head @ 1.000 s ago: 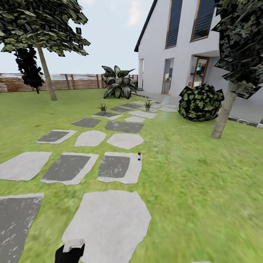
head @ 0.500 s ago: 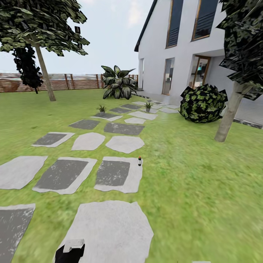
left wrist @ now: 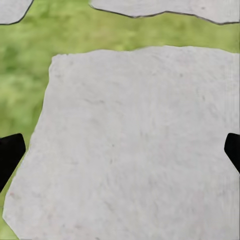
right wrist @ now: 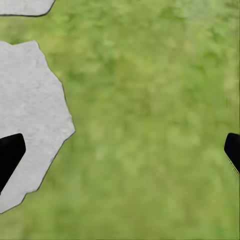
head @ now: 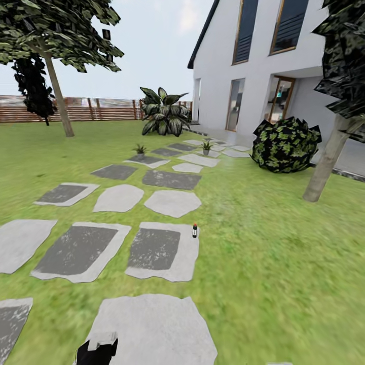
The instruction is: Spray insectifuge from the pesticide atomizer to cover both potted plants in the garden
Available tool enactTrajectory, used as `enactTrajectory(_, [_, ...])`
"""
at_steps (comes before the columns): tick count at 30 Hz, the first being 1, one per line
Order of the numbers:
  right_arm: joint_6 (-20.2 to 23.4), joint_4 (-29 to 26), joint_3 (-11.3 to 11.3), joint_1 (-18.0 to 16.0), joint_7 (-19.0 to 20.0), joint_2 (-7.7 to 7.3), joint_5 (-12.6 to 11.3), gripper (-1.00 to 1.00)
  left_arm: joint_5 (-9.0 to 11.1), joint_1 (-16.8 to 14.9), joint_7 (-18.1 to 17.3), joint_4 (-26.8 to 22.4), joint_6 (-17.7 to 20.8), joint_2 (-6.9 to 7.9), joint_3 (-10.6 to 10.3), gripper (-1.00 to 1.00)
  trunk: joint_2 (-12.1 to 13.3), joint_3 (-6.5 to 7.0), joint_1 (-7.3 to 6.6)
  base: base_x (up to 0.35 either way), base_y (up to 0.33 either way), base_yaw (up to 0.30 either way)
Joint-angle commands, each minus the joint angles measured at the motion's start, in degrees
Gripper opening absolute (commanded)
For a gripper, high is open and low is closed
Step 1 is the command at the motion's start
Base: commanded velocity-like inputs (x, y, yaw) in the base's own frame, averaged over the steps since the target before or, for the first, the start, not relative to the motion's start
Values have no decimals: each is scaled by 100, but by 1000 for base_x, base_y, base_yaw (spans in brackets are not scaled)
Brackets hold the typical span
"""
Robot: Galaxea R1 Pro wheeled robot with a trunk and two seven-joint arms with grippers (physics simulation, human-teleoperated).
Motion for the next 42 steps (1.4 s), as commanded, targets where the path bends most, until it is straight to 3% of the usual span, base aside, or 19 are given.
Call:
enactTrajectory(1, [-17, 4, -2, -3, -2, 0, 1, 100, 2, -3, -1, 5, -19, 0, 15, 100, -2, -5, 3, 339, 0, 0])
enactTrajectory(18, [-17, 12, -1, -3, -2, 0, 1, 100, 4, -3, -1, 5, -20, -7, 15, 100, -2, -5, 3, 329, 52, -18])
enactTrajectory(42, [-17, 12, 2, -3, -2, 0, 1, 100, 3, -3, -1, 5, -20, -7, 15, 100, -2, -5, 3, 256, 234, -251])
